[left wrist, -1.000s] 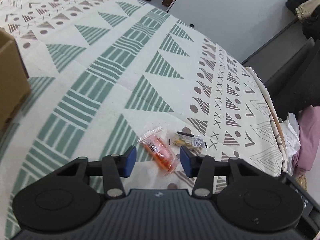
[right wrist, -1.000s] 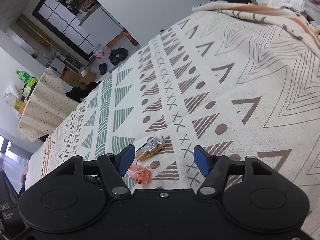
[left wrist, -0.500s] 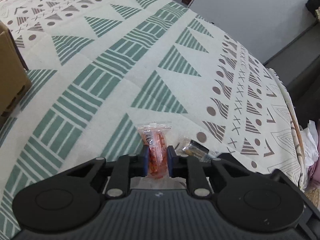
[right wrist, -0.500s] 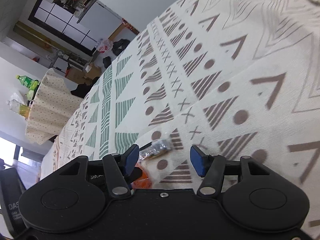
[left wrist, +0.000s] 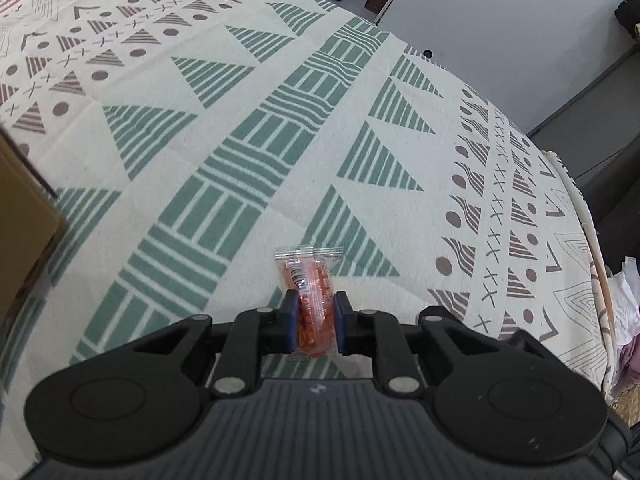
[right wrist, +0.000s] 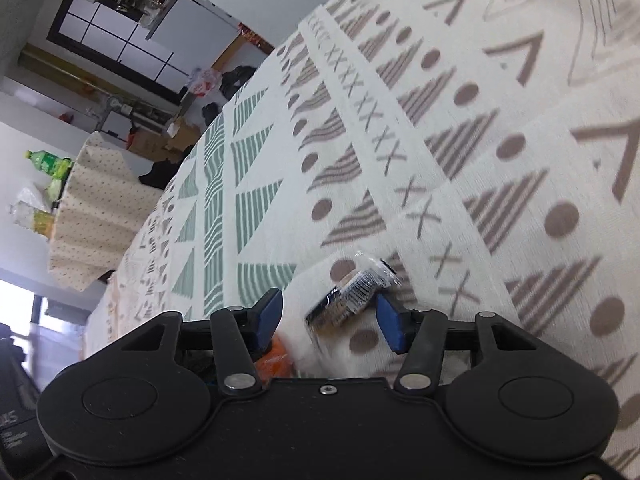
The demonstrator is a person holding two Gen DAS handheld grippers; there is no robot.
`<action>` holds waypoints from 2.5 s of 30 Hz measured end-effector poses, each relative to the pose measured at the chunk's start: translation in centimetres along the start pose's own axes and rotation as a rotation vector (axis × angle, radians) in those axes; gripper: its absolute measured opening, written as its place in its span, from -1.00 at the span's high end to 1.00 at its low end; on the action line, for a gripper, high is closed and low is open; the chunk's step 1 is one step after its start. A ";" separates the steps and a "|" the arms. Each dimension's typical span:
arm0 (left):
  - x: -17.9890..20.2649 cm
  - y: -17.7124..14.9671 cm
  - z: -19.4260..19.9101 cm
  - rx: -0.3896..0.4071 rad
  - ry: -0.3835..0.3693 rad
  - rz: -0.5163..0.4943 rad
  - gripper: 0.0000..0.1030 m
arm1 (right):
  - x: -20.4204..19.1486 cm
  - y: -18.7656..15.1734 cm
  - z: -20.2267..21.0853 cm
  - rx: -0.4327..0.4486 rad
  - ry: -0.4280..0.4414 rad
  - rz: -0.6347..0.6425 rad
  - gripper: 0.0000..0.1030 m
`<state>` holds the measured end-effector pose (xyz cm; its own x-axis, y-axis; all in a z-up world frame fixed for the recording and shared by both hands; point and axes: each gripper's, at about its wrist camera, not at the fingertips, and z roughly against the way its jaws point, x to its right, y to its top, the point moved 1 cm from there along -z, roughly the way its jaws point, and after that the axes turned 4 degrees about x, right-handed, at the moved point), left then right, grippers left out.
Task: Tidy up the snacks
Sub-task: 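Grasp the orange candy packet with the left gripper while the right gripper grasps the clear-wrapped snack, then carry both held snacks over the cardboard box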
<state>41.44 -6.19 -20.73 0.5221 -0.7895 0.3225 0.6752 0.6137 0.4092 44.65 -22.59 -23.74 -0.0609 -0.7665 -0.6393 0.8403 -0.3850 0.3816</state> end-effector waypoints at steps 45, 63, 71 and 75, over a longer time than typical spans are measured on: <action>-5.5 0.4 12.7 0.194 0.044 0.025 0.68 | -9.2 -3.4 5.2 0.078 0.140 0.291 0.65; -11.7 2.5 18.8 0.273 0.072 0.036 0.68 | -15.7 -7.3 7.0 0.077 0.221 0.456 0.65; -15.3 3.5 21.0 0.275 0.064 0.022 0.68 | -18.4 -9.6 7.4 0.062 0.242 0.510 0.65; -17.6 3.8 22.0 0.271 0.069 0.036 0.68 | -20.2 -11.1 7.4 0.051 0.247 0.555 0.65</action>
<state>23.33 10.13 -6.06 0.5837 -0.7601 0.2856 0.4970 0.6126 0.6146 32.55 -6.65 -10.15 0.5111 -0.7201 -0.4693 0.6836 0.0095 0.7298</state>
